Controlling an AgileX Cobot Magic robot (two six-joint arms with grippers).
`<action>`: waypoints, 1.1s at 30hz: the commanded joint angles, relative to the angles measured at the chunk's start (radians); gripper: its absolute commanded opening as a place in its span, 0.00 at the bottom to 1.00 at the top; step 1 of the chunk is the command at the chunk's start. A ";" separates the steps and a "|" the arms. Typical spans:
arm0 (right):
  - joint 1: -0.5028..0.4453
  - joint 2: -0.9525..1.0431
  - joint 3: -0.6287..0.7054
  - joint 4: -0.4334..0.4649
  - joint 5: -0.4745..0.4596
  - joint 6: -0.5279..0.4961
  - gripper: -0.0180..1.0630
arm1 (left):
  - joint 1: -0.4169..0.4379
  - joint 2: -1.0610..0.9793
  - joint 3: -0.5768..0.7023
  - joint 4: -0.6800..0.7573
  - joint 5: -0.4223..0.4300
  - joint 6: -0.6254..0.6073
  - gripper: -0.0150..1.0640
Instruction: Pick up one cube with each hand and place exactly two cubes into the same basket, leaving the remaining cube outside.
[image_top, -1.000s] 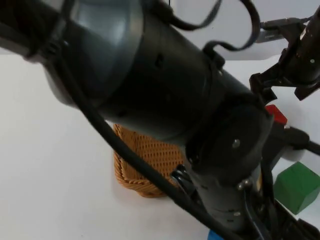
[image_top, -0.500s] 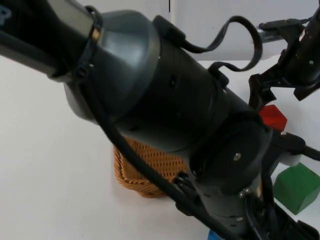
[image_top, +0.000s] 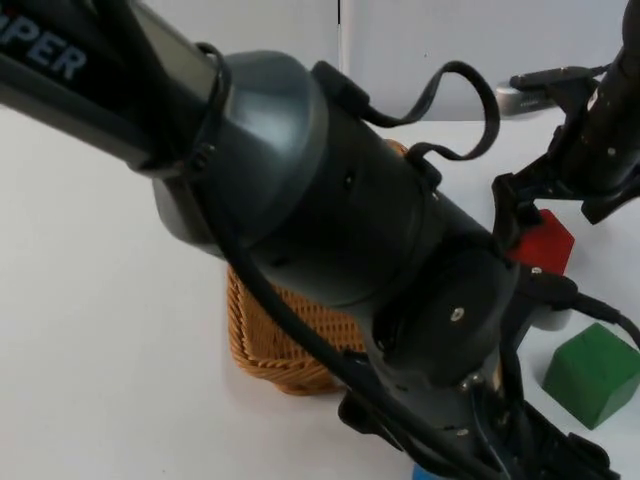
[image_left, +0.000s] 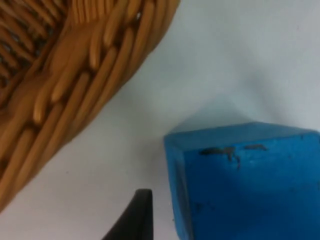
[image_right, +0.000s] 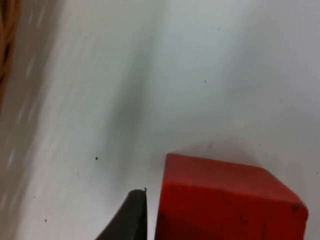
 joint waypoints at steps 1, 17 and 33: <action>-0.002 0.005 -0.008 0.005 -0.011 0.003 0.99 | 0.000 0.003 0.000 -0.013 -0.015 -0.008 0.96; -0.002 0.005 -0.008 0.024 0.008 0.003 0.98 | 0.000 0.022 0.000 -0.019 -0.024 -0.008 0.96; -0.002 0.005 -0.008 0.024 0.011 0.003 0.01 | 0.000 0.020 0.000 -0.113 -0.024 -0.008 0.50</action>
